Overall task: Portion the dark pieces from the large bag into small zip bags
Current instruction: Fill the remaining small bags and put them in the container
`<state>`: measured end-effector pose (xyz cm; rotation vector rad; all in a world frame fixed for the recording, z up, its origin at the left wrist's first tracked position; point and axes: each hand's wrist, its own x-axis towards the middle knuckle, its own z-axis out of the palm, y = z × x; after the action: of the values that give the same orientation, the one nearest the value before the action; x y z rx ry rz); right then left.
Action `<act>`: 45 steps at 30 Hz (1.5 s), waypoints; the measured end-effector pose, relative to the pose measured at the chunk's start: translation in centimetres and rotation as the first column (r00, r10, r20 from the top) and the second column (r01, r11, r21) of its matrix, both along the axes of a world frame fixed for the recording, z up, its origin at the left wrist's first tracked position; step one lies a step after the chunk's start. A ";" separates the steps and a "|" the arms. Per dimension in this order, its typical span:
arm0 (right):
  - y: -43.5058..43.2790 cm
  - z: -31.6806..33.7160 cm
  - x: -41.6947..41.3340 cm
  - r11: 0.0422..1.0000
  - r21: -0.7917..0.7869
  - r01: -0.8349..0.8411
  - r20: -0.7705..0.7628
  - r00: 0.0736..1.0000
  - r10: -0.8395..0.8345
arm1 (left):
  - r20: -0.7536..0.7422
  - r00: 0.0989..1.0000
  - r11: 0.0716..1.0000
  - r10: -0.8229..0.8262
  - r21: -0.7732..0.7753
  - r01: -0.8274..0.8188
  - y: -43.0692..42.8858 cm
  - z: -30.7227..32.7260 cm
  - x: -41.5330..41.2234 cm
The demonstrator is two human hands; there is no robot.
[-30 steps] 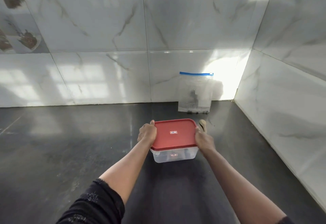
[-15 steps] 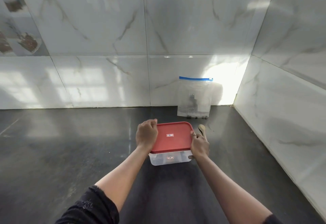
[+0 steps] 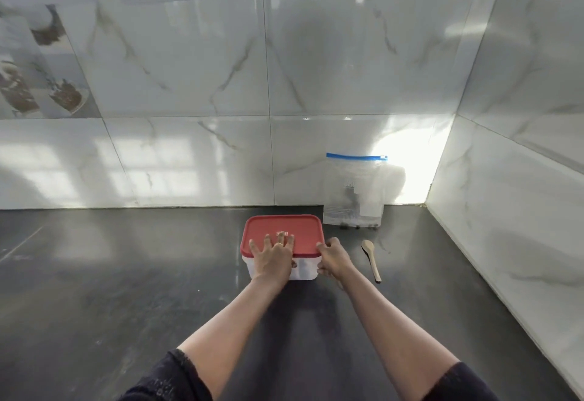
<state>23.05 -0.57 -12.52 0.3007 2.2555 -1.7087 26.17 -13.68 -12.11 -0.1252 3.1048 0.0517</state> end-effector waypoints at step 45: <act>-0.3 -1.2 -9.5 0.839 0.498 0.219 -0.002 0.968 -0.252 | -0.012 0.985 0.977 0.173 0.129 -0.170 -4.7 0.1 -13.3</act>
<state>13.56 -0.87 -13.77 0.7629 2.6710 -1.1562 12.85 -18.39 -11.97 -0.3907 3.0935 0.2576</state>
